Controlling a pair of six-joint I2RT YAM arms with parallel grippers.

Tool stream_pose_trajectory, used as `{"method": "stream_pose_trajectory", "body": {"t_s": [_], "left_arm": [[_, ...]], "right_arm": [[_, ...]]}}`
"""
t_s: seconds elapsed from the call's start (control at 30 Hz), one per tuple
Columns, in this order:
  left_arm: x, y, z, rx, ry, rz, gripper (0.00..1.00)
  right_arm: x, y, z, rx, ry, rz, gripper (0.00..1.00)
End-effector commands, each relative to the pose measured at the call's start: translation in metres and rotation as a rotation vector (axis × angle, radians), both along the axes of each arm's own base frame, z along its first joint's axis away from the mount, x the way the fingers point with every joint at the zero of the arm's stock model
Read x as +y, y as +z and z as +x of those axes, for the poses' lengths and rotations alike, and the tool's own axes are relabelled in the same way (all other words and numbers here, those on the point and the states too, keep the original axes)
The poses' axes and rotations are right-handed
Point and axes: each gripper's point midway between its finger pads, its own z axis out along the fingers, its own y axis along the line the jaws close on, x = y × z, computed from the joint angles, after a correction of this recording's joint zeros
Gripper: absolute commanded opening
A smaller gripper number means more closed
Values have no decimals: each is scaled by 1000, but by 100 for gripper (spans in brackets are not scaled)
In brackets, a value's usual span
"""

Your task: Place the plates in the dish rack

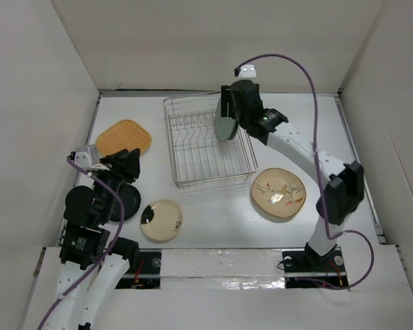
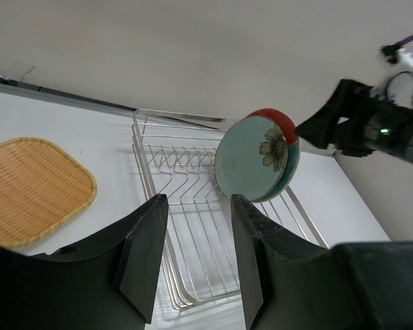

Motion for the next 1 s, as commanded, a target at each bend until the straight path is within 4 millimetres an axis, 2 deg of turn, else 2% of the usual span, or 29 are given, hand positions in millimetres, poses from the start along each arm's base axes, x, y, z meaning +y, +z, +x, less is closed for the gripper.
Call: {"method": "stream_pose_trajectory", "body": {"t_s": [0.0, 0.03, 0.07, 0.1, 0.13, 0.17, 0.2, 0.23, 0.27, 0.3, 0.33, 0.37, 0.4, 0.43, 0.47, 0.5, 0.6, 0.67, 0.73, 0.97], "left_arm": [[-4, 6, 3, -29, -16, -7, 39], [-4, 5, 3, -26, -16, -6, 39], [-4, 6, 2, -27, -15, -7, 39], [-4, 7, 1, -32, -16, -8, 39], [-4, 7, 1, -32, -16, -8, 39], [-4, 8, 1, -35, -16, -9, 39], [-3, 8, 0, -37, -16, -8, 39], [-3, 8, 0, -37, -16, -8, 39], [-3, 9, 0, -40, -16, -9, 39], [-3, 9, 0, -41, -16, -7, 38], [-3, 9, -1, -41, -18, -9, 38], [-4, 10, -1, -44, -19, -9, 37], [-3, 11, -2, -47, -19, -10, 37], [-3, 11, -2, -49, -19, -9, 37], [-3, 12, -2, -50, -19, -11, 37], [-3, 12, -3, -53, -19, -12, 37], [-2, 14, -5, -60, -16, -14, 37], [0, 15, -6, -65, -10, -15, 37], [0, 17, -8, -73, -9, -19, 37], [8, 24, -14, -96, 21, -28, 38]], "right_arm": [[0, 62, -23, -117, 117, 172, 72], [-10, 65, -39, -136, 123, 198, 72], [-24, 63, -45, -146, 103, 217, 67], [-34, 61, -53, -155, 92, 250, 31], [-44, 58, -60, -165, 69, 327, 13], [-66, 32, -82, -131, 43, 349, 0], [-89, 18, -88, -117, -8, 388, 0], [-102, 3, -98, -96, -50, 451, 0], [-122, -29, -122, -56, -82, 456, 0], [-148, -45, -130, -38, -169, 463, 0], [-165, -69, -146, 22, -238, 473, 0], [-179, -84, -158, 47, -282, 470, 0], [-208, -98, -175, 43, -380, 485, 5], [-222, -116, -191, 92, -438, 469, 13], [-232, -123, -199, 100, -467, 478, 24], [-241, -132, -211, 111, -497, 534, 48], [-235, -144, -220, 167, -468, 638, 67], [-244, -169, -226, 234, -529, 659, 68], [-243, -186, -230, 319, -549, 671, 69], [-248, -197, -230, 369, -602, 657, 73]]}}
